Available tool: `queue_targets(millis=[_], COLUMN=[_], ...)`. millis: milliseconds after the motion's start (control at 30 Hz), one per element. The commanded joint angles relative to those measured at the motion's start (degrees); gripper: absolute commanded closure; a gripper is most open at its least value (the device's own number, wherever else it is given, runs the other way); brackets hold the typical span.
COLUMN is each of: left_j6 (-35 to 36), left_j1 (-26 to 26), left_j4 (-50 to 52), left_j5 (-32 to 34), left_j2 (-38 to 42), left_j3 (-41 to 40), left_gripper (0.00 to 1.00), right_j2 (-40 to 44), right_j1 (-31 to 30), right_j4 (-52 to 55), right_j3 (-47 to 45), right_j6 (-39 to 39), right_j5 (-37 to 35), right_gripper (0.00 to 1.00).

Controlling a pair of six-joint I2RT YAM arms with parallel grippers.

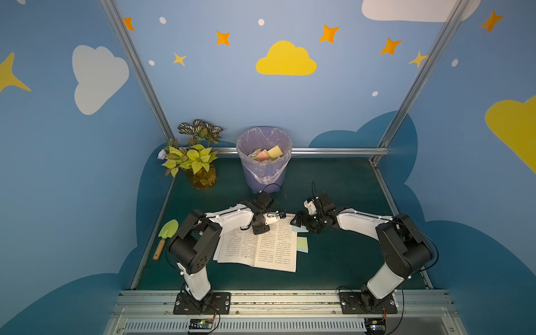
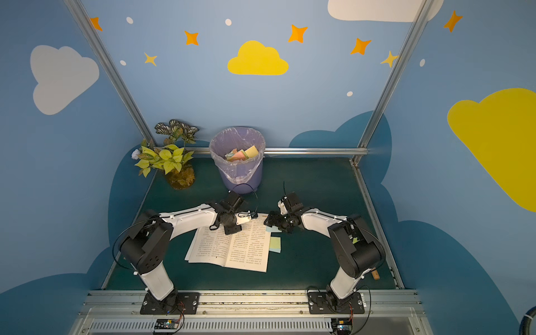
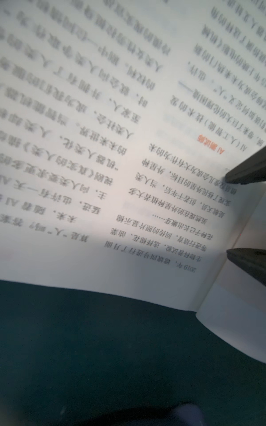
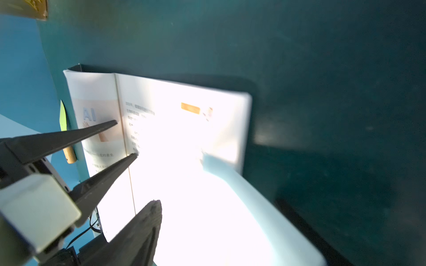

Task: Peel off the used sticky note
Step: Adjust the book at the center of the board, then tear off the note from the book.

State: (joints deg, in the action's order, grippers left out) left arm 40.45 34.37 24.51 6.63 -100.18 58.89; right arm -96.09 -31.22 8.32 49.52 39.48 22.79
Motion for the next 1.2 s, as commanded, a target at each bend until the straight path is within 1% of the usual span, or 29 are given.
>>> queue_targets(millis=[0, 67, 133, 233, 367, 533, 567, 600, 800, 933, 1067, 1167], left_j6=[-0.38, -1.25, -2.66, -4.11, -5.7, -6.15, -6.09, -6.0, -5.93, -5.65, -5.47, -5.54], left_j1=[-0.97, -0.7, 0.02, 1.75, 3.83, 5.1, 5.23, 5.34, 5.75, 5.97, 6.03, 6.0], left_j4=[3.78, 4.28, 5.89, 6.68, 6.6, 5.0, 4.0, 3.32, 0.36, -0.57, -1.09, -1.05], left_j5=[0.82, -0.38, -1.58, -2.05, -2.94, -3.27, -3.48, -3.61, -3.12, -2.8, -2.33, -2.24], left_j2=[2.33, 3.45, 3.46, 2.35, -0.9, -5.51, -6.36, -7.03, -11.13, -13.63, -16.02, -17.33], left_j3=[-3.24, -2.8, -0.68, 2.7, 6.24, 10.95, 11.79, 12.38, 16.77, 18.73, 19.9, 20.2], left_gripper=[0.51, 0.51, 0.51, 0.51, 0.51, 0.53, 0.55, 0.56, 0.72, 0.8, 0.86, 0.89], right_j2=[0.57, 0.82, 0.39, -1.36, -3.83, -3.73, -3.55, -3.35, -3.61, -4.05, -2.86, -1.64], right_j1=[0.8, 1.72, 2.38, 2.92, 3.3, 4.55, 4.85, 4.9, 5.21, 4.88, 4.58, 3.91], right_j4=[2.16, 2.33, 1.68, 0.55, -1.14, -3.9, -4.81, -5.36, -5.91, -5.4, -5.11, -5.45], right_j3=[0.21, 0.19, 0.52, 1.62, 2.76, 1.9, 1.47, 1.29, 1.66, 1.99, 1.2, 0.48], right_j6=[-1.24, -1.18, -1.21, -1.89, -2.65, -2.04, -1.85, -1.79, -2.34, -3.11, -4.04, -4.54], right_j5=[-0.13, -0.48, 0.02, 2.57, 4.6, 5.77, 6.19, 6.31, 6.2, 4.79, 3.01, 1.58], right_gripper=[0.22, 0.27, 0.33, 0.39, 0.48, 0.6, 0.66, 0.69, 0.79, 0.91, 0.98, 1.0])
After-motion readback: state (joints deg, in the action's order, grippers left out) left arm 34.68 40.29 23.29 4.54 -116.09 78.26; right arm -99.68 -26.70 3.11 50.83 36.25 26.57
